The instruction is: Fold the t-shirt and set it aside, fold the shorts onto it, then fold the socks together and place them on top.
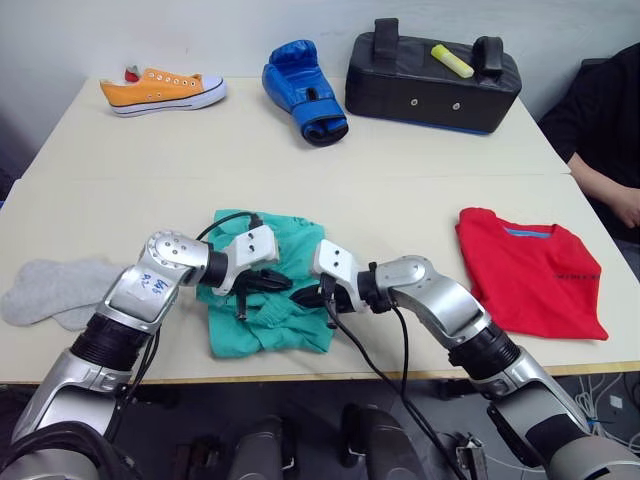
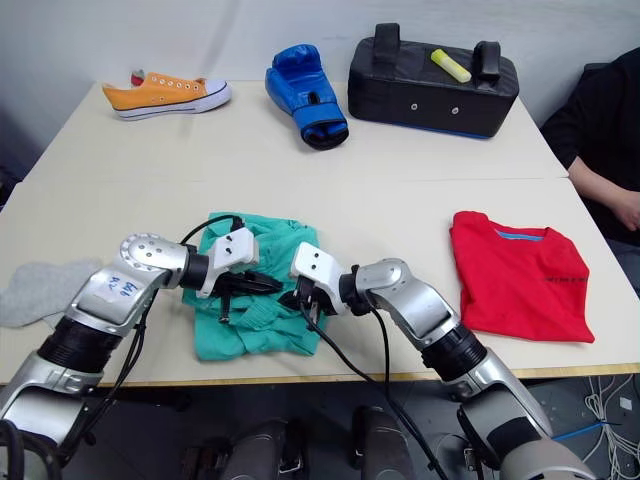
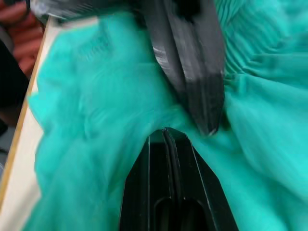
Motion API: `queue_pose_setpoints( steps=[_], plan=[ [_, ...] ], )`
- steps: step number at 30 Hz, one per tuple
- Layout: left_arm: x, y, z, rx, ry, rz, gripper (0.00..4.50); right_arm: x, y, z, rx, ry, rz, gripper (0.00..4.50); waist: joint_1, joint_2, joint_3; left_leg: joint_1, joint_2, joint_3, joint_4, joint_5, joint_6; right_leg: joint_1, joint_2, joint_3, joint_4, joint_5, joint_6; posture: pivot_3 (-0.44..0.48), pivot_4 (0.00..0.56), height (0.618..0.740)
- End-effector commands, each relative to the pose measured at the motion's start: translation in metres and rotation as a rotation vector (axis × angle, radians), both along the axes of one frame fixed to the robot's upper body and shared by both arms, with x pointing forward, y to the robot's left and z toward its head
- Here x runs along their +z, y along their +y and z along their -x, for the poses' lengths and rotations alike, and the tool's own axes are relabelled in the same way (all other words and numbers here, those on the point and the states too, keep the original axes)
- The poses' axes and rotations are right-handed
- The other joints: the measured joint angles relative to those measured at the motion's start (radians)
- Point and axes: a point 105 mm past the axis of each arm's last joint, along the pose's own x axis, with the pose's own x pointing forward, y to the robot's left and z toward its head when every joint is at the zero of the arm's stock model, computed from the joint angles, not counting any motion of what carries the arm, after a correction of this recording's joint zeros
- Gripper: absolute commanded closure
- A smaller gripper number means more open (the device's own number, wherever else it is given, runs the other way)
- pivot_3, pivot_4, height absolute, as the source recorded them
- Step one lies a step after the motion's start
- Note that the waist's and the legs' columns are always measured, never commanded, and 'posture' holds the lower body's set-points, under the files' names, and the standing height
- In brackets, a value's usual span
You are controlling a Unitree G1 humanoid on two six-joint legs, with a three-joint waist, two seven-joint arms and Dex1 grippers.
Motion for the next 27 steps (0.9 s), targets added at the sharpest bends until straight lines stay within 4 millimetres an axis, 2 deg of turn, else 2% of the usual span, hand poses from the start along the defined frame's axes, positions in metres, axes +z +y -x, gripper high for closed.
queue_pose_setpoints(
  steps=[1,3,5,7,10,13,14,16,20,22,25,27],
  plan=[
    [0.014,0.032,-0.032,0.186,-0.145,0.003,4.5,0.005,-0.009,0.023,0.096,0.048,0.002,4.48,0.001,0.0,0.0,0.0,0.0,-0.001,0.0,0.0,0.001,0.0,-0.001,0.0,0.0,0.0,0.0,0.0,0.15,0.74],
    [0.024,0.039,-0.037,0.225,-0.177,0.066,4.5,0.007,-0.017,0.028,0.116,0.057,0.008,4.48,-0.004,0.0,0.0,0.0,0.0,-0.001,0.0,-0.001,0.001,0.0,-0.001,0.0,0.0,0.001,0.0,0.0,0.15,0.74],
    [0.049,0.04,-0.037,0.244,-0.207,0.199,4.5,0.024,-0.019,0.029,0.144,0.07,-0.051,4.48,-0.008,0.0,0.0,0.0,0.0,-0.001,0.0,-0.001,0.001,0.0,-0.001,-0.001,0.0,0.001,-0.001,0.0,0.15,0.74],
    [0.072,0.038,-0.029,0.218,-0.213,0.318,4.5,0.042,-0.018,0.021,0.126,0.064,-0.118,4.48,-0.009,0.0,0.0,0.0,0.001,-0.001,0.0,-0.001,0.001,0.0,0.0,-0.002,0.001,0.0,-0.001,0.0,0.15,0.74],
    [0.093,0.032,-0.01,0.15,-0.162,0.436,4.5,0.061,-0.015,0.005,0.077,0.05,-0.18,4.48,-0.008,0.0,0.0,0.0,0.001,-0.001,0.0,0.0,0.0,0.0,0.0,-0.002,0.002,0.0,-0.001,0.0,0.15,0.74],
    [0.101,0.027,0.023,0.05,-0.056,0.46,4.5,0.083,-0.006,-0.03,-0.033,-0.005,-0.246,4.48,-0.014,0.0,0.0,0.001,0.001,0.0,0.0,0.0,0.0,0.0,0.0,-0.001,0.002,0.0,-0.001,0.0,0.15,0.74],
    [0.091,0.027,0.029,0.049,-0.03,0.414,4.5,0.083,0.0,-0.046,-0.087,-0.048,-0.228,4.48,-0.014,0.0,0.0,0.001,0.001,0.0,0.0,0.0,0.0,0.0,0.0,-0.001,0.003,0.0,-0.001,0.0,0.15,0.74],
    [0.077,0.03,0.033,0.069,-0.003,0.347,4.5,0.08,0.008,-0.065,-0.143,-0.11,-0.191,4.48,-0.014,0.0,0.0,0.001,0.0,0.0,0.0,0.0,-0.001,0.0,0.0,-0.001,0.006,0.0,-0.001,0.0,0.15,0.74],
    [0.039,0.058,0.013,0.294,-0.059,0.232,4.5,0.073,0.035,-0.096,-0.253,-0.209,-0.156,4.48,-0.014,0.0,0.0,0.001,0.0,0.001,0.0,0.001,-0.001,0.0,0.0,0.0,0.007,0.0,-0.002,0.0,0.15,0.74],
    [0.022,0.07,0.015,0.346,-0.035,0.202,4.5,0.071,0.046,-0.104,-0.294,-0.225,-0.159,4.48,-0.02,0.0,0.0,0.001,0.0,0.001,-0.001,0.001,-0.002,-0.001,0.001,0.0,0.008,-0.001,-0.002,0.0,0.15,0.74],
    [0.011,0.077,0.02,0.374,-0.017,0.18,4.5,0.066,0.05,-0.113,-0.343,-0.264,-0.14,4.48,-0.027,0.0,0.0,0.001,0.001,0.001,-0.002,0.0,-0.003,-0.001,0.001,0.0,0.008,-0.002,-0.004,0.0,0.15,0.74],
    [0.007,0.082,0.029,0.392,0.007,0.191,4.5,0.064,0.039,-0.13,-0.46,-0.33,-0.101,4.48,-0.033,0.0,0.0,0.001,0.001,0.0,-0.002,0.0,-0.004,-0.001,0.001,0.0,0.008,-0.002,-0.004,0.0,0.15,0.74]
  ],
)
